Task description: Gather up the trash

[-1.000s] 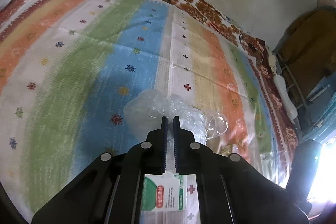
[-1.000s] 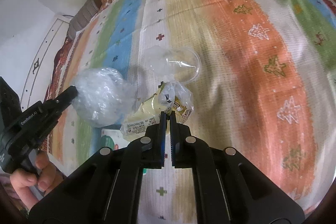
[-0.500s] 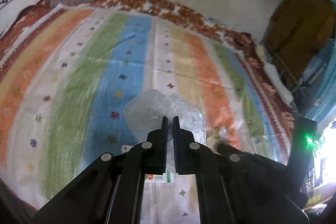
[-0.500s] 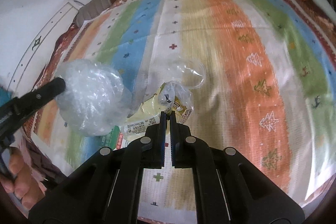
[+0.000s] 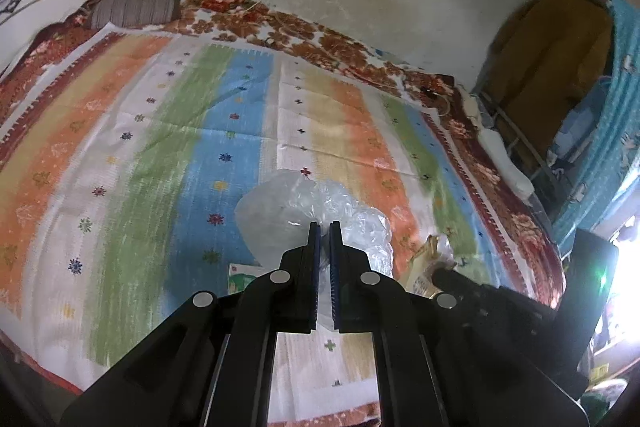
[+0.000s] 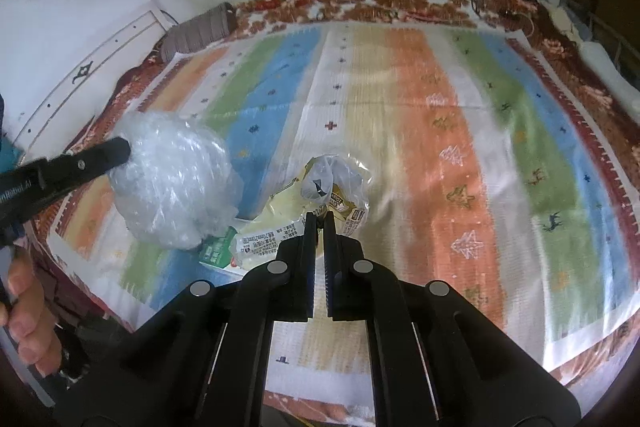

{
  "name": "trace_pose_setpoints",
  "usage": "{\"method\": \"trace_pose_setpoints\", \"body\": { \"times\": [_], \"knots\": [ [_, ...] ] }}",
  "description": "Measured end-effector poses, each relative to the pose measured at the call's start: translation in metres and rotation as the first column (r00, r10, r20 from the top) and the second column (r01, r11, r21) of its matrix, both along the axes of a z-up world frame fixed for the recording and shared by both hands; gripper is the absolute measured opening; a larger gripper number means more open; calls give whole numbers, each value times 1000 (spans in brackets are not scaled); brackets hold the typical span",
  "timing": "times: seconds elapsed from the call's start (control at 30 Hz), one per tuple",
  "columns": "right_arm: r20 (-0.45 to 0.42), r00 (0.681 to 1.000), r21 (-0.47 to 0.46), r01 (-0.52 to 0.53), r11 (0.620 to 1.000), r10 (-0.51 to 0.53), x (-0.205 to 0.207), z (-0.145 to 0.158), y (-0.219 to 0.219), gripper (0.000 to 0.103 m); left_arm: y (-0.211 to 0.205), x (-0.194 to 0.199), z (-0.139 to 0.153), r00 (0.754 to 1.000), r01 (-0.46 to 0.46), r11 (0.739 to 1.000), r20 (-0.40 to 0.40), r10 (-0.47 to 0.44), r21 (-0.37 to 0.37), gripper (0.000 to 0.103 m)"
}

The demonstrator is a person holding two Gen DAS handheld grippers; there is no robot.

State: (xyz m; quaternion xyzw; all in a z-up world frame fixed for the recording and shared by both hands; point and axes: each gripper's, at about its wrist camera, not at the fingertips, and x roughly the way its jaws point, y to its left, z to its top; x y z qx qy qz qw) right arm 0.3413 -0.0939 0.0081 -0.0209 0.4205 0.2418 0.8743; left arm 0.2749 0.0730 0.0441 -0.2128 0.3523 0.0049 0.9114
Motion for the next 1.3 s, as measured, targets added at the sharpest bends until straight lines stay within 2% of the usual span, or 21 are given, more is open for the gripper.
{"method": "trace_pose_setpoints", "body": {
  "times": [0.1,0.27,0.4,0.5,0.6,0.77,0.87,0.97,1.17,1.3],
  "knots": [
    [8,1000,11,-3,1000,2,-9,5,-6,3,-8,-15,5,1000,8,998,10,-9,58,4],
    [46,999,-37,-8,999,9,-23,8,-8,3,-10,-33,12,999,16,999,27,-17,39,4],
    [51,999,-10,-11,1000,11,-37,16,-16,3,-15,-48,20,998,26,999,51,-27,31,4],
    [82,996,-13,-29,999,30,-52,23,-17,3,-19,-57,20,999,19,999,28,-21,46,3],
    [120,992,-17,-47,999,49,-68,32,-17,3,-25,-68,25,996,70,997,52,-71,19,3],
    [158,986,3,-57,998,56,-89,44,-24,3,-37,-89,39,989,89,993,111,-97,71,4],
    [182,981,-8,-58,998,59,-101,48,-28,3,-37,-98,38,989,101,994,105,-105,43,4],
    [172,983,5,-64,998,62,-112,47,-36,3,-39,-107,36,990,99,992,92,-105,73,4],
    [190,979,-9,-74,997,74,-134,48,-43,3,-48,-130,37,987,115,989,101,-124,91,4],
    [201,976,-18,-75,997,77,-148,46,-48,3,-56,-142,31,989,122,987,74,-130,102,4]
  ]
}}
